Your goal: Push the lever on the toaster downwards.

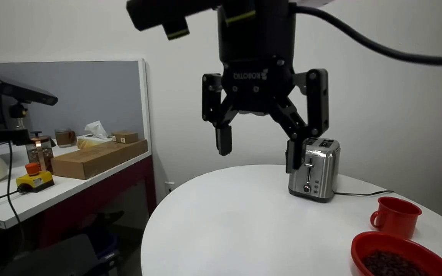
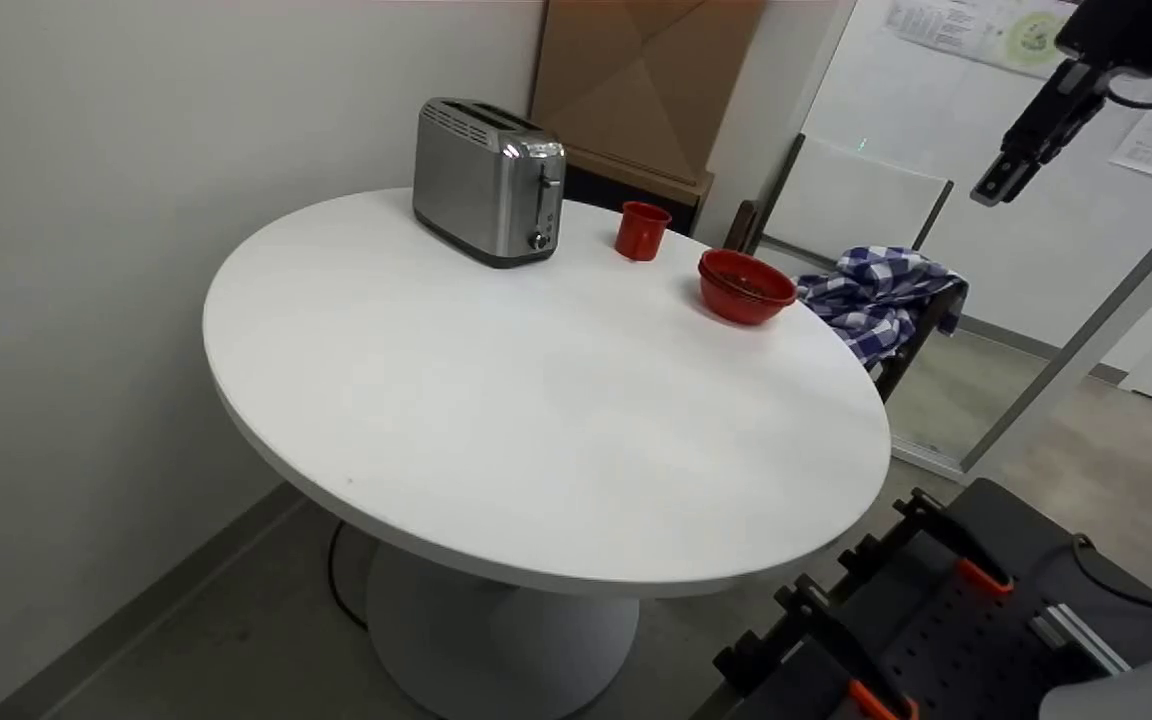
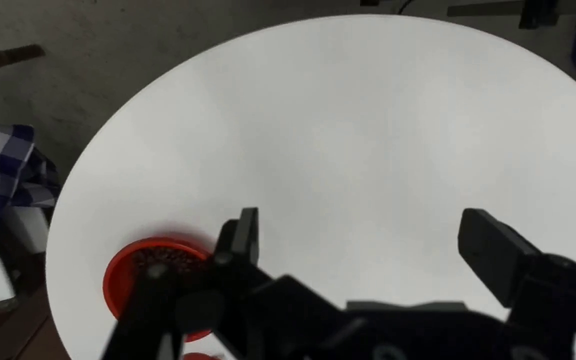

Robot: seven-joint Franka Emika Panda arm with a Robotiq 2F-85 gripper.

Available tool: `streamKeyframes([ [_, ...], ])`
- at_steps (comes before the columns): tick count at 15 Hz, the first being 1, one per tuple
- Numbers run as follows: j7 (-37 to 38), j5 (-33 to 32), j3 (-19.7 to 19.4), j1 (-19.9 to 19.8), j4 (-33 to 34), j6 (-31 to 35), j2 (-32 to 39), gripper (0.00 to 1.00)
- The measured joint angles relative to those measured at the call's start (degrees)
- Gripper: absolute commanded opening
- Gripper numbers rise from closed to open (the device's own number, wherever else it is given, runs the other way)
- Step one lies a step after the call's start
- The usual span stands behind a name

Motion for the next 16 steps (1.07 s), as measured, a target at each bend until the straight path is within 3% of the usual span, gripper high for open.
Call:
streamKeyframes([
  [3,-3.26,0.69,-0.03,3.15,5.04,2.29,6.9,1.0],
  [8,-3.33,4.24,1.39,6.93,14.91,11.66,21.39,1.0],
  [14,-3.25,9.96,7.36,7.4,27.48,14.0,37.06,1.0],
  [16,-2.91,10.37,9.54,7.19,31.55,13.97,40.55,0.9],
])
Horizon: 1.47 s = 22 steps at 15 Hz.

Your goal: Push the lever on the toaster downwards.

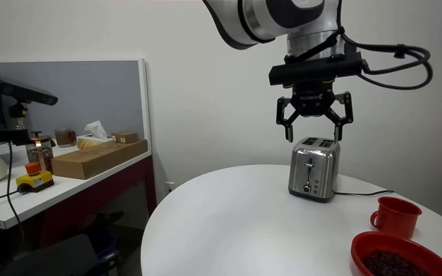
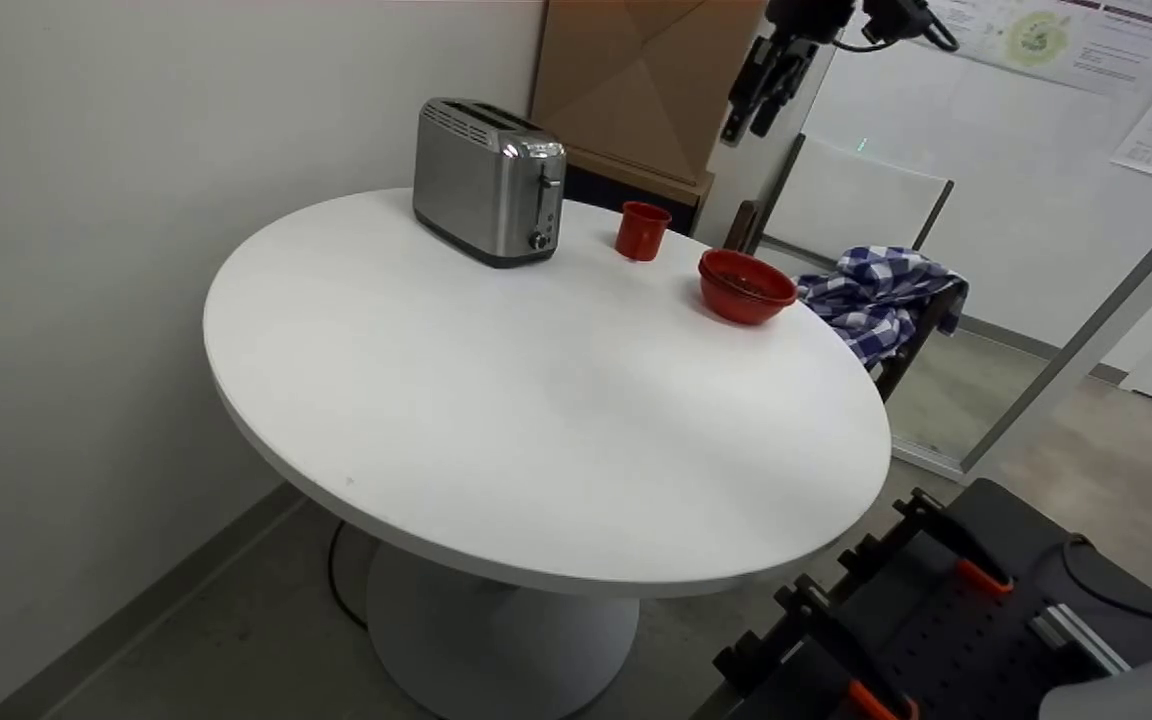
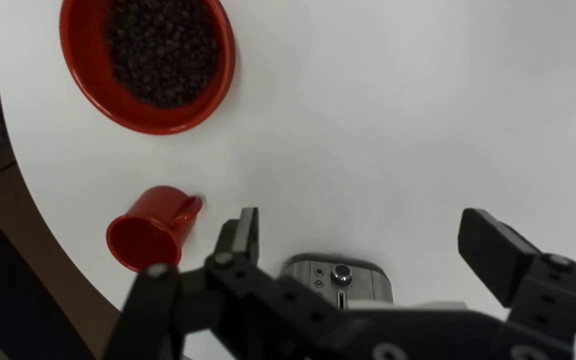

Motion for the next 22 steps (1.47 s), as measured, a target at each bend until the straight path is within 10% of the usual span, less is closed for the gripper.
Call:
streamKeyframes([
  [1,0.14,0.01,0.96,-0.12,1.92,-0.03,1.52,0.71],
  [11,7.37,-0.05,6.09,-1.38,16.59,0.25,15.11,0.01],
  [22,17.12,-0.3,7.53,-1.26,27.28,8.53,28.18,0.0],
])
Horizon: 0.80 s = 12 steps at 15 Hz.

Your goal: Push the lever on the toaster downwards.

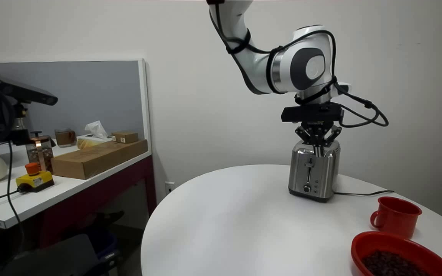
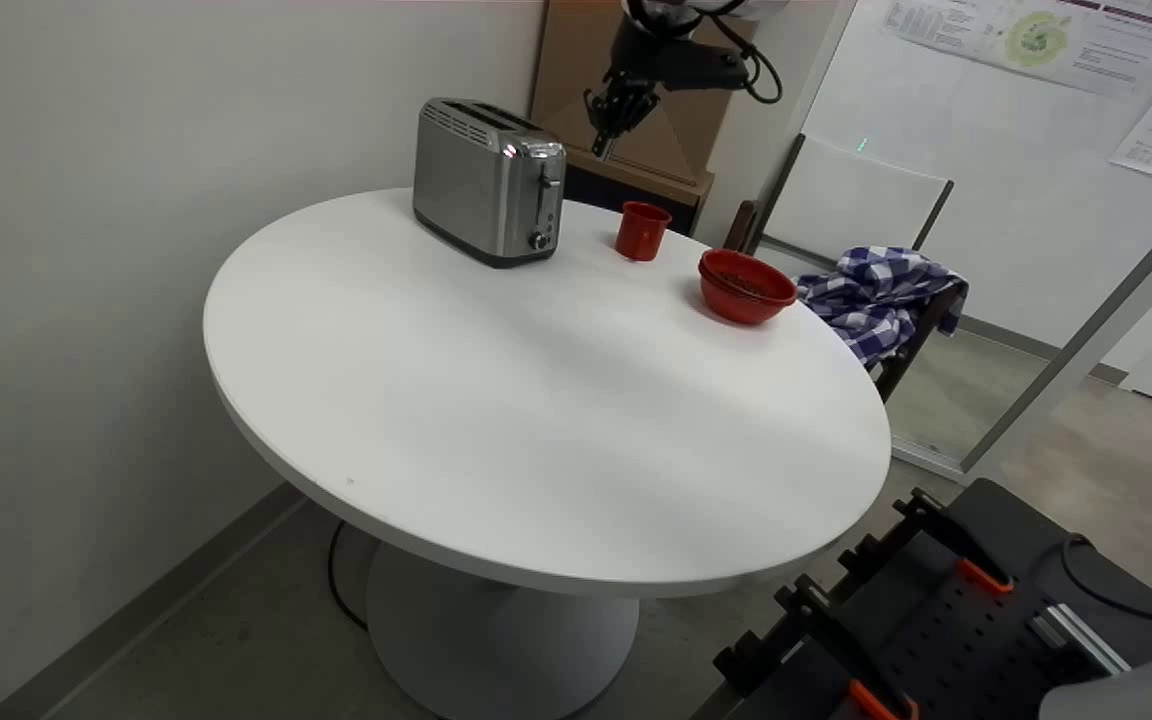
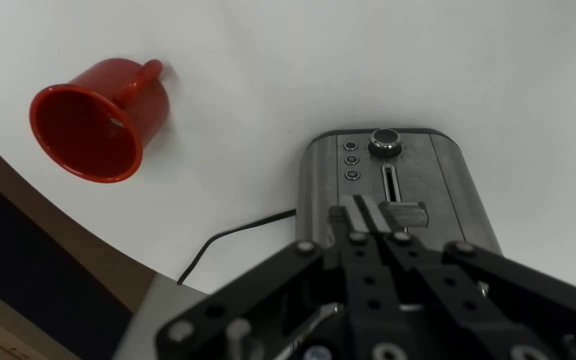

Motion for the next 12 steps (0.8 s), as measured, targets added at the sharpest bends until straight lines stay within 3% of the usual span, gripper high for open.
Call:
streamKeyframes([
  [12,0.42,0.22,4.88,-0.78,8.57,-0.01,8.26,0.0],
])
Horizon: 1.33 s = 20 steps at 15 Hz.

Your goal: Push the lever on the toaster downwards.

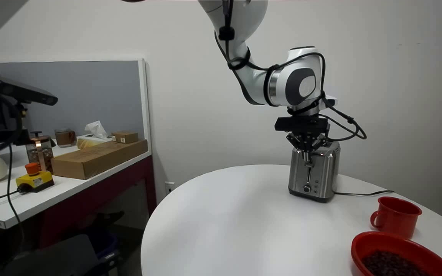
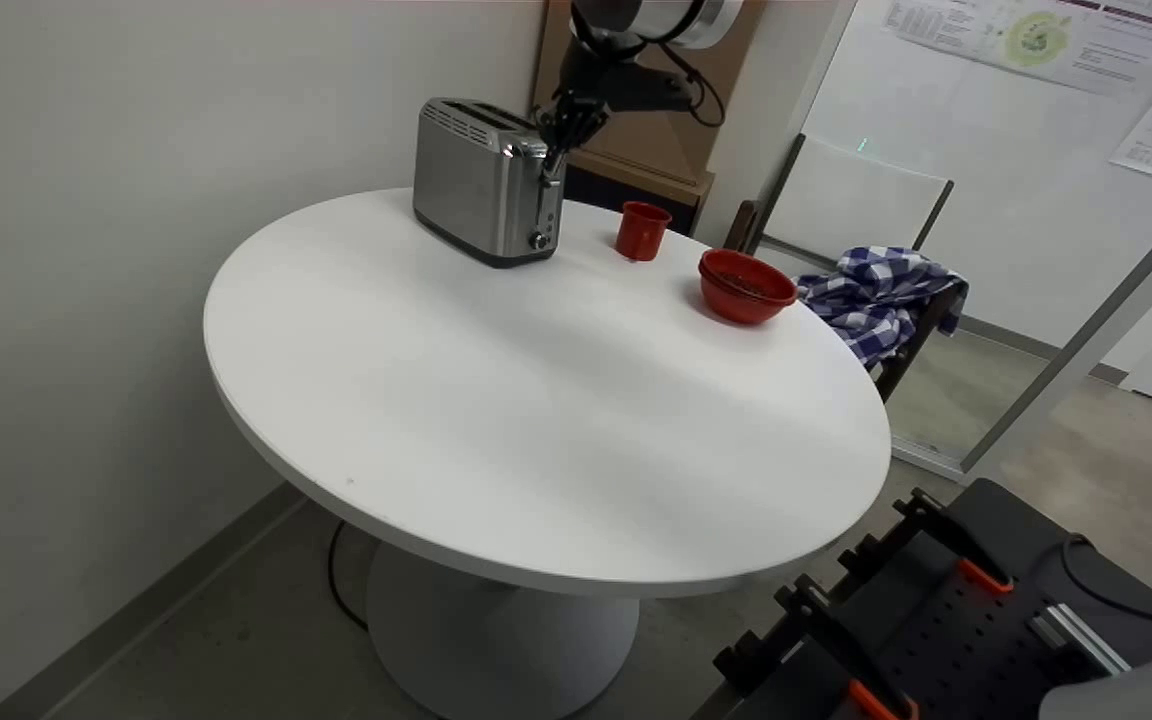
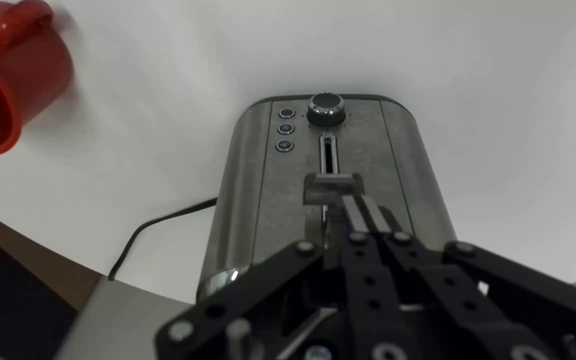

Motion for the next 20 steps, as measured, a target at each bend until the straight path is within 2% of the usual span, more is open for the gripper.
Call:
streamKeyframes([
  [4,-3.15,-0.01,1.7,-1.17,1.33,0.07,1.99,0.0],
  [10,-7.65,-0.07,2.1,-1.81,2.72,0.39,3.86,0.0],
  [20,-10.1,-0.85,2.15,-2.83,3.51,0.88,7.87,0.0],
])
